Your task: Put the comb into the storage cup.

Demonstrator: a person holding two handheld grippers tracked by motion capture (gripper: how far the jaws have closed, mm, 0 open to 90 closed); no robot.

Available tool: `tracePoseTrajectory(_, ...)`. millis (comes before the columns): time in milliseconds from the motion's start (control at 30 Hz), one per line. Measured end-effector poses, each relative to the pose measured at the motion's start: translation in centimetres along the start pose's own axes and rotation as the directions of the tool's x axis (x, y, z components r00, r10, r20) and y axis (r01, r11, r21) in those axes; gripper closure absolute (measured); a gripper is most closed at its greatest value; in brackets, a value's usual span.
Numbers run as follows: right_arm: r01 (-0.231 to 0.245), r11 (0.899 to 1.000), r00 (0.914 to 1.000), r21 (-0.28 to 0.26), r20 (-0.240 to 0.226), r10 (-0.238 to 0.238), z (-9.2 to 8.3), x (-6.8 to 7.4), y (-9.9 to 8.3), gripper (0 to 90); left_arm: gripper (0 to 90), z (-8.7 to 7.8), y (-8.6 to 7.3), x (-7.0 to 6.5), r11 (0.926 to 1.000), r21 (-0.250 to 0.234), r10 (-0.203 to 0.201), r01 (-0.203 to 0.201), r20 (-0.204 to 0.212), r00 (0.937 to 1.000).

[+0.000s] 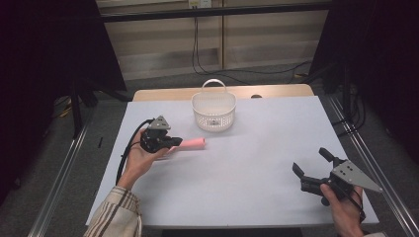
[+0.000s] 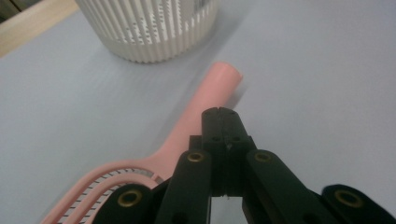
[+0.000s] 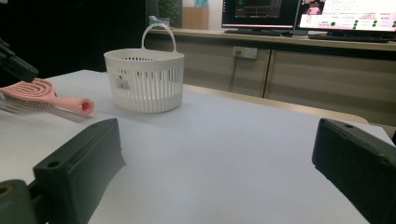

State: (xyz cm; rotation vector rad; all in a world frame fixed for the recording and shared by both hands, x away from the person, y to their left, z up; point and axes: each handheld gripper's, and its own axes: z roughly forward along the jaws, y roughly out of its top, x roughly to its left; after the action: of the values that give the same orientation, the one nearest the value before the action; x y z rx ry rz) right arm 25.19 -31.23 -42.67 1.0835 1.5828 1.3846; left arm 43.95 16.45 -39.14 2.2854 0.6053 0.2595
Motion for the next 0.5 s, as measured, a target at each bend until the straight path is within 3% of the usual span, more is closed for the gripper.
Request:
tracePoseTrajectory(133, 0.000, 1.000, 1.0000, 0.001, 0.000, 0.000, 0.0, 0.0, 0.0, 1.1, 90.0, 0.6, 0.2, -0.2, 0.9995, 0.029, 0.013, -0.013, 0.001, 0.9999)
tracePoseTrajectory(167, 0.005, 1.000, 1.0000, 0.003, 0.004, -0.005, 0.0, 0.0, 0.0, 1.0, 90.0, 0.9, 0.2, -0.2, 0.9996, 0.028, 0.003, -0.003, 0.015, 0.9999)
tracePoseTrajectory(300, 0.003, 1.000, 1.0000, -0.001, -0.001, -0.003, 0.1, 0.0, 0.0, 1.1, 90.0, 1.9, 0.3, -0.3, 0.9982, 0.058, -0.010, 0.010, 0.003, 0.9999)
tracePoseTrajectory(367, 0.001, 1.000, 1.0000, 0.002, 0.000, -0.001, 0.0, 0.0, 0.0, 1.1, 90.0, 2.7, 0.3, -0.5, 0.9948, 0.100, 0.015, -0.017, 0.014, 0.9998)
tracePoseTrajectory(500, -0.002, 1.000, 1.0000, 0.001, -0.002, 0.002, 0.0, 0.0, 0.0, 1.1, 90.0, 3.4, 0.4, -0.7, 0.9950, 0.100, -0.005, 0.003, 0.018, 0.9998)
